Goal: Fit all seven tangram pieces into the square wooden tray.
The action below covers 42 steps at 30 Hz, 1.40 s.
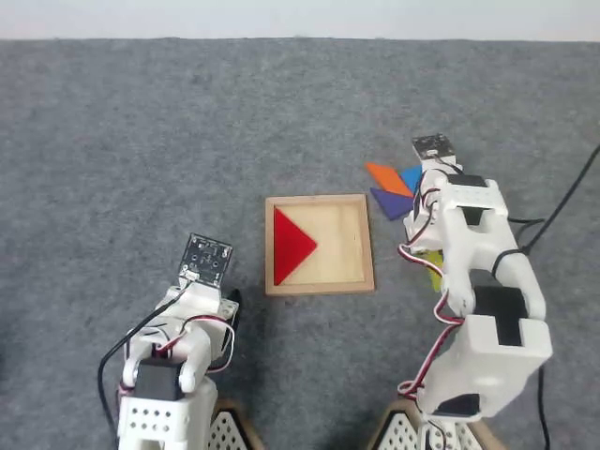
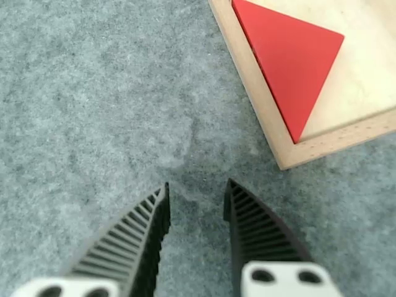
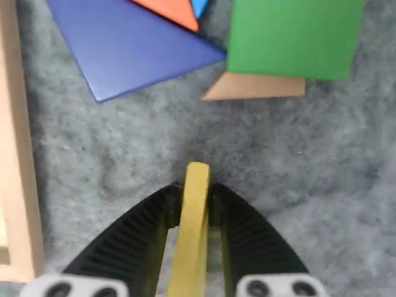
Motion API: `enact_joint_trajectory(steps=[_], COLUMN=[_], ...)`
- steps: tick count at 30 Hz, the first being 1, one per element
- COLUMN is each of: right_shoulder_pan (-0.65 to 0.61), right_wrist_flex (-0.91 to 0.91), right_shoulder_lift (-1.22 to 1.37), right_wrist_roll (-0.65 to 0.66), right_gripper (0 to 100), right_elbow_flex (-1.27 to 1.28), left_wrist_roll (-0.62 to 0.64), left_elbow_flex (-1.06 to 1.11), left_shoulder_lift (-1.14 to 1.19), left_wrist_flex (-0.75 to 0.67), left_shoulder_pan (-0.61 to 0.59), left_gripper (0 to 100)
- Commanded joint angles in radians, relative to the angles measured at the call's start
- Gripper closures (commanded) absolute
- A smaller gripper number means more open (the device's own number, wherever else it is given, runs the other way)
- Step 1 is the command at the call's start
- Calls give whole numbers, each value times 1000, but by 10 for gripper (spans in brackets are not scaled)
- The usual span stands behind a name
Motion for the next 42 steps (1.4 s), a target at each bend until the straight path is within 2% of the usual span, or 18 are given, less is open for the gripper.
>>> enact_joint_trajectory(steps=[1,5,10,19,21,24,26,29,31,37,42], right_shoulder_pan=[28,48,45,44,44,42,21,-30,-74,-124,-127], right_wrist_flex=[61,97,102,94,93,88,87,87,79,73,73], right_shoulder_lift=[-101,-260,-392,-318,-298,-268,-260,-257,-259,-225,-171], right_wrist_roll=[-17,-3,84,95,55,-32,-129,-390,-502,-597,-605], right_gripper=[828,831,861,859,826,725,673,703,744,757,757], right_elbow_flex=[0,51,190,307,310,307,304,304,284,204,146], left_wrist_roll=[8,8,8,8,8,8,8,8,8,8,8], left_elbow_flex=[-10,-10,-10,-10,-10,-10,-10,-10,-10,-10,-10], left_shoulder_lift=[-20,-20,-20,-20,-20,-20,-20,-20,-20,-20,-20], left_wrist_flex=[3,3,3,3,3,3,3,3,3,3,3], left_shoulder_pan=[-5,-5,-5,-5,-5,-5,-5,-5,-5,-5,-5], left_gripper=[863,863,863,863,863,863,863,863,863,863,863])
